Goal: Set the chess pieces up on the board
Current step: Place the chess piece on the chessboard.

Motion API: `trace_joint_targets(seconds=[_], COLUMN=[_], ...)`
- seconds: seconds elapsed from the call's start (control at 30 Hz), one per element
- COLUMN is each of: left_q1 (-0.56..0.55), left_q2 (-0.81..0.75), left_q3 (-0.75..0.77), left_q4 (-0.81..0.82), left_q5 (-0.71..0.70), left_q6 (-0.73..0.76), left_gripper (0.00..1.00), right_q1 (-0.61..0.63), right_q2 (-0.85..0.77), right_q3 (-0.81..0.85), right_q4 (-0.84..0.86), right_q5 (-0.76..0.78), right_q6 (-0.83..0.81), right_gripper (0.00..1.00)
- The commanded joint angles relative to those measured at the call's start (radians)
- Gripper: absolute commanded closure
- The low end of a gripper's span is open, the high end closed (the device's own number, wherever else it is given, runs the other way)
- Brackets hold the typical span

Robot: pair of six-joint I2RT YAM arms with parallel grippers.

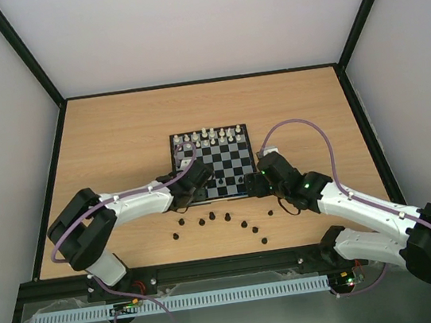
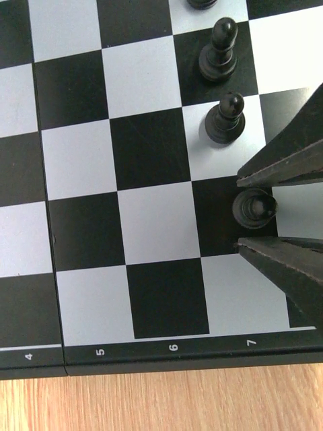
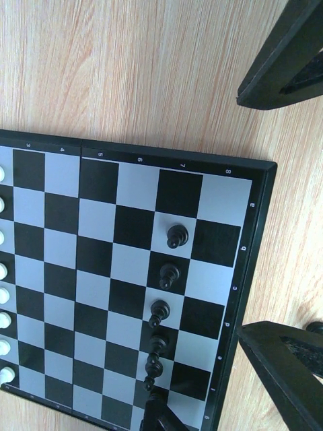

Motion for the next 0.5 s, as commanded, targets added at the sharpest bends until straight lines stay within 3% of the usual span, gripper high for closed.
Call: trace_joint_targets(seconds=[0.0, 0.3, 0.47], left_q1=[-0.007, -0.015, -0.016], left_q2=[-0.008, -0.091, -0.234], left_q3=[0.016, 0.039, 0.021], left_q4=[-0.021, -0.066, -0.078], left_q5=[-0.03, -0.062, -0.096], left_q6=[0.001, 0.032, 0.073], left_gripper=[0.74, 0.61, 0.38], right_q1=[0.004, 0.003, 0.003], right_q2=[-0.014, -0.011, 0.001], right_q3=[-0.015, -0.02, -0.017], right_q4=[-0.019, -0.012, -0.008], right_q5=[-0.003, -0.011, -0.03], right_q6=[0.004, 0.004, 0.0], right_gripper=[0.13, 0.13, 0.09])
